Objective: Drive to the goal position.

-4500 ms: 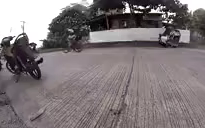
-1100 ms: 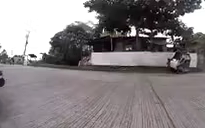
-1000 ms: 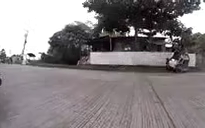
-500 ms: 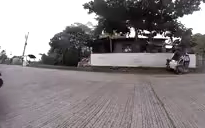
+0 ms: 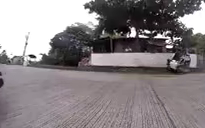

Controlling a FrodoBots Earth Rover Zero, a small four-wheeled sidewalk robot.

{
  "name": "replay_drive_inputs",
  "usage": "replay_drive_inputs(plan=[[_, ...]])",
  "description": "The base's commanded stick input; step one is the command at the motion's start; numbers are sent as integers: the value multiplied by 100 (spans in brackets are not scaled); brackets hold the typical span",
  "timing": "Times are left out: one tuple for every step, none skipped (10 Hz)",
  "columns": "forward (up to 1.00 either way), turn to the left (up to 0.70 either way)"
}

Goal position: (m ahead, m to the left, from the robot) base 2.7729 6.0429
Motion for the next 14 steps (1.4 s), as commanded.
replay_drive_inputs(plan=[[70, 27], [70, 27], [70, 27], [70, 27], [70, 27], [70, 27], [70, 27], [70, 27], [70, 27], [70, 27], [70, 27], [70, 27], [70, 27], [70, 27]])
